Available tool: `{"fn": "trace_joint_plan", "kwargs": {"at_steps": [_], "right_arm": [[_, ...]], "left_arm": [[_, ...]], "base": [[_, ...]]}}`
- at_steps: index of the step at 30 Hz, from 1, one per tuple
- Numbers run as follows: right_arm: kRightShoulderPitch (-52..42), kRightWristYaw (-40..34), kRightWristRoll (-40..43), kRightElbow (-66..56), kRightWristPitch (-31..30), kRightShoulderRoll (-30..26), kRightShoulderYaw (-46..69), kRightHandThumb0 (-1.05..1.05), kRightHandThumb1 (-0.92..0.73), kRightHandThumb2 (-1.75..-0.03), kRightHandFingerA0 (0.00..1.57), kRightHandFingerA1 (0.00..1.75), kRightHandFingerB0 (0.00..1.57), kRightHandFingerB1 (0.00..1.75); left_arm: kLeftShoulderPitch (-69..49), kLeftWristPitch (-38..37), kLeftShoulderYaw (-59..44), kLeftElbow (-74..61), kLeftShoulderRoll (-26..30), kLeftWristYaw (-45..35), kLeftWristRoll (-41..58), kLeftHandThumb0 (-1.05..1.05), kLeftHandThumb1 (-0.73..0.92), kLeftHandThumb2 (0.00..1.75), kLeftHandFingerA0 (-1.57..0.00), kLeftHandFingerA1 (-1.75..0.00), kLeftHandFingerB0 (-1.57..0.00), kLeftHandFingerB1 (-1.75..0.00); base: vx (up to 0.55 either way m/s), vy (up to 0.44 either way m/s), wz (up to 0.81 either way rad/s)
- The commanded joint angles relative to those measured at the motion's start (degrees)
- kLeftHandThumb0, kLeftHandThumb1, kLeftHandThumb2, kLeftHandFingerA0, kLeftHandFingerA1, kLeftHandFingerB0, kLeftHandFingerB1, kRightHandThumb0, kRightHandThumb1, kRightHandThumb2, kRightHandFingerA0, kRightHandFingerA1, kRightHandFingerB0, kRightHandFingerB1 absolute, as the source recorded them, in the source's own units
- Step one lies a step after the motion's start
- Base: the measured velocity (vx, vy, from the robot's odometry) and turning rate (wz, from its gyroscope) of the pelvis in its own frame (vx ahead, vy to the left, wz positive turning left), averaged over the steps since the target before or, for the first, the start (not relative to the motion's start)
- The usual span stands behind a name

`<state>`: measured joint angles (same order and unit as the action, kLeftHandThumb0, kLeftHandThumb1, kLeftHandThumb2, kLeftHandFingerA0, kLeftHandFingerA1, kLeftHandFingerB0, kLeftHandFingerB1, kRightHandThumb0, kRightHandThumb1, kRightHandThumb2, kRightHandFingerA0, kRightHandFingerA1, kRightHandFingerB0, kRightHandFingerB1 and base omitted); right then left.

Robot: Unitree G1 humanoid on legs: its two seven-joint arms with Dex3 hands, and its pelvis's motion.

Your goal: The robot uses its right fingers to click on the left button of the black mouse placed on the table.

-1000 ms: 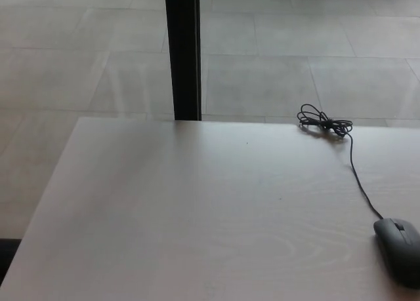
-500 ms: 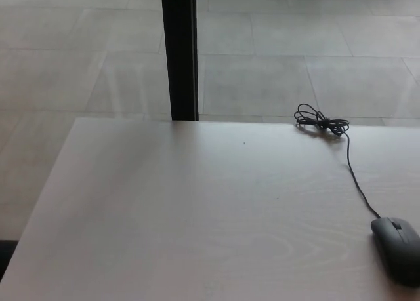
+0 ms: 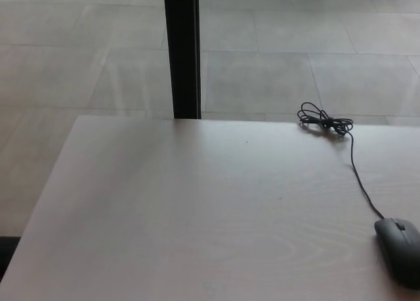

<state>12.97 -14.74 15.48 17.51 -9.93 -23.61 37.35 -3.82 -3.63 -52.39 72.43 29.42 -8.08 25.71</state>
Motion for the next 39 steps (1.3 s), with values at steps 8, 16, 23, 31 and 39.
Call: {"fn": "trace_joint_plan", "kwargs": {"at_steps": [8,16,23,31,39], "right_arm": [[-3.24,2.3,-18.91,-13.77,5.18,-3.49,-22.87,-0.72,-0.59,-0.95,0.72,0.65,0.37,0.5],[-4.06,5.65,-28.56,-12.14,2.14,-8.77,-36.08,-0.86,-0.78,-0.64,0.62,0.84,0.37,0.31],[-3.76,7.01,-33.1,-8.0,3.89,-11.68,-44.1,-0.96,-0.8,-0.65,0.31,0.49,0.37,0.33],[-3.26,4.54,-37.7,-5.17,5.65,-13.92,-49.76,-0.9,-0.82,-0.65,0.25,0.43,0.36,0.32],[-3.01,2.16,-45.01,-2.52,9.63,-17.2,-56.59,-0.88,-0.75,-0.71,0.22,0.48,0.31,0.34]], "left_arm": [[0.18,-0.71,0.99,0.03,1.56,0.85,1.72,-0.88,0.92,0.74,-0.74,-0.63,-0.48,-0.47],[0.02,-0.55,0.88,-0.12,1.59,-0.13,2.2,-0.88,0.92,0.77,-0.63,-0.65,-0.44,-0.45],[0.57,-1.07,1.33,0.07,1.78,0.55,1.63,-0.9,0.92,0.78,-0.71,-0.68,-0.5,-0.5],[0.18,-1.05,1.39,0.06,1.89,-0.32,1.93,-0.91,0.92,0.73,-0.64,-0.64,-0.5,-0.5],[0.78,-0.57,1.39,0.0,2.4,-0.03,2.06,-0.87,0.92,0.79,-0.67,-0.65,-0.46,-0.47]], "base": [[0.0,0.0,0.0],[0.0,0.0,0.0],[0.0,0.0,0.0],[0.0,0.0,0.0],[0.0,0.0,0.0]]}}
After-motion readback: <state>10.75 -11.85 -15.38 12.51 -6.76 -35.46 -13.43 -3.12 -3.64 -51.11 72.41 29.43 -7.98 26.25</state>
